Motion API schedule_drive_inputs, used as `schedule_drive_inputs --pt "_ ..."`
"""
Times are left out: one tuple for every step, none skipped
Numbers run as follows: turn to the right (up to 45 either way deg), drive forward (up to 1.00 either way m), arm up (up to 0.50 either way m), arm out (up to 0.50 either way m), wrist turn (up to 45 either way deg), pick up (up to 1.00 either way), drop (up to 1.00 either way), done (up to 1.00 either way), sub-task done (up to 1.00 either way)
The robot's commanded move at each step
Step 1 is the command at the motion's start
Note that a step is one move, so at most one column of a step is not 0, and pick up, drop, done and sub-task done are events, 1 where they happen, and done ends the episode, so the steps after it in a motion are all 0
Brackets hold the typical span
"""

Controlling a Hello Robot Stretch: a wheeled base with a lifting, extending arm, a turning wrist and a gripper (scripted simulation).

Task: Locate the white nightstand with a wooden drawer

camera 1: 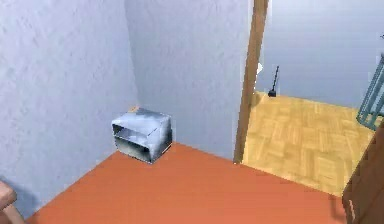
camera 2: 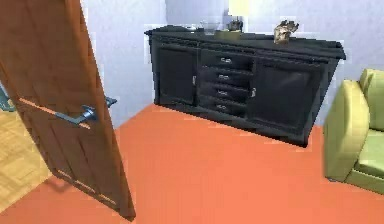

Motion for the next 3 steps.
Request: schedule_drive_inputs --pt "0.0 0.95 0.0 0.0 0.0 0.0 0.0 0.0 0.0" --pt "-30.0 0.0 0.0 0.0 0.0 0.0 0.0 0.0 0.0" --pt "0.0 0.0 0.0 0.0 0.0 0.0 0.0 1.0 0.0"
